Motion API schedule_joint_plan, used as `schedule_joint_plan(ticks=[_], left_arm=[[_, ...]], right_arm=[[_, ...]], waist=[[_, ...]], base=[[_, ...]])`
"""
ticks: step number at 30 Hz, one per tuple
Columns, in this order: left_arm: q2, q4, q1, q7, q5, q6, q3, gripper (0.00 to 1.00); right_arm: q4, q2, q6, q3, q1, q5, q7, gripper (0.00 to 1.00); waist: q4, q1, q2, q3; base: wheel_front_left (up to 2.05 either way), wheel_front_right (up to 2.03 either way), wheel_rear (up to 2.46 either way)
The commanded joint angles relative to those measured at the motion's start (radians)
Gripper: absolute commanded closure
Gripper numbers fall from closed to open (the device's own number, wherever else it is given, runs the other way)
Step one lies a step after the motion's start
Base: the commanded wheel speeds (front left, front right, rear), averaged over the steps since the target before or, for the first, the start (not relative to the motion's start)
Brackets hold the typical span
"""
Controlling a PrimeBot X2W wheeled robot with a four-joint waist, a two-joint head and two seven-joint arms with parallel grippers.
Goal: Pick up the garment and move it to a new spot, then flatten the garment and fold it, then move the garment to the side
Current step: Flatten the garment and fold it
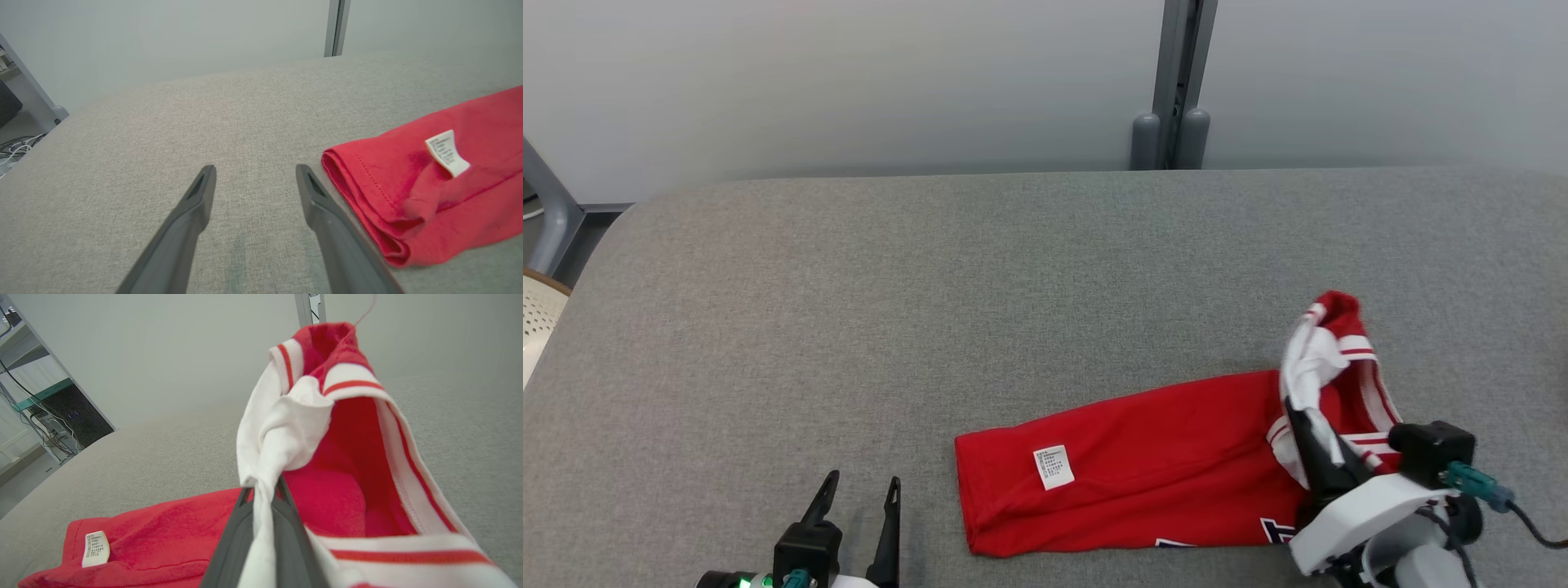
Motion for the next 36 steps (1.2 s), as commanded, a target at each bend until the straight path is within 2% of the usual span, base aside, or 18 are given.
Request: schedule_joint_plan(ticks=[1, 5, 11, 18, 22, 23, 24, 25, 28, 31, 36], left_arm=[[0.003, 0.000, -0.004, -0.001, -0.002, -0.004, -0.003, 0.00], [0.003, 0.003, -0.019, -0.001, 0.004, -0.013, -0.035, 0.00], [0.003, 0.014, -0.025, -0.001, -0.005, -0.031, -0.092, 0.00], [0.002, 0.027, -0.016, -0.001, -0.007, -0.028, -0.131, 0.00], [0.002, 0.030, -0.007, -0.001, -0.008, -0.028, -0.138, 0.00], [0.002, 0.030, -0.004, -0.001, -0.008, -0.027, -0.139, 0.00], [0.002, 0.032, -0.002, -0.001, -0.008, -0.026, -0.139, 0.00], [0.002, 0.033, -0.002, -0.001, -0.008, -0.025, -0.137, 0.00], [0.002, 0.031, 0.000, -0.001, -0.008, -0.022, -0.126, 0.00], [0.002, 0.025, -0.002, -0.001, -0.010, -0.015, -0.112, 0.00], [0.002, 0.006, -0.014, -0.001, -0.022, -0.004, -0.096, 0.00]], right_arm=[[-0.035, 0.003, 0.000, 0.038, 0.014, 0.022, 0.017, 1.00], [-0.107, 0.028, 0.000, 0.184, 0.023, 0.065, 0.077, 1.00], [-0.068, 0.060, 0.000, 0.335, -0.021, 0.086, 0.110, 1.00], [0.056, 0.092, 0.000, 0.419, -0.088, 0.115, 0.062, 1.00], [0.110, 0.098, 0.000, 0.440, -0.115, 0.131, 0.035, 1.00], [0.124, 0.100, 0.000, 0.446, -0.121, 0.139, 0.026, 0.72], [0.137, 0.101, 0.000, 0.450, -0.128, 0.147, 0.017, 0.54], [0.146, 0.102, 0.000, 0.458, -0.134, 0.152, 0.010, 0.00], [0.140, 0.101, 0.000, 0.454, -0.153, 0.181, -0.015, 0.00], [0.133, 0.099, 0.000, 0.408, -0.167, 0.178, -0.027, 0.00], [0.052, 0.100, 0.000, 0.191, -0.124, 0.058, -0.027, 0.00]], waist=[[0.002, 0.0000, 0.0000, -0.002], [0.031, 0.0000, 0.0000, 0.001], [0.103, 0.0000, 0.0000, -0.006], [0.183, 0.0000, 0.0000, -0.023], [0.200, 0.0000, 0.0000, -0.029], [0.204, 0.0000, 0.0000, -0.032], [0.206, 0.0000, 0.0000, -0.034], [0.207, 0.0000, 0.0000, -0.036], [0.200, 0.0000, 0.0000, -0.041], [0.179, 0.0000, 0.0000, -0.038], [0.137, 0.0000, 0.0000, -0.030]], base=[[0.00, 0.00, 0.00], [0.00, 0.00, 0.00], [0.00, 0.00, 0.00], [0.00, 0.00, 0.00], [0.00, 0.00, 0.00], [0.00, 0.00, 0.00], [0.00, 0.00, 0.00], [0.00, 0.00, 0.00], [0.00, 0.00, 0.00], [0.00, 0.00, 0.00], [0.00, 0.00, 0.00]])
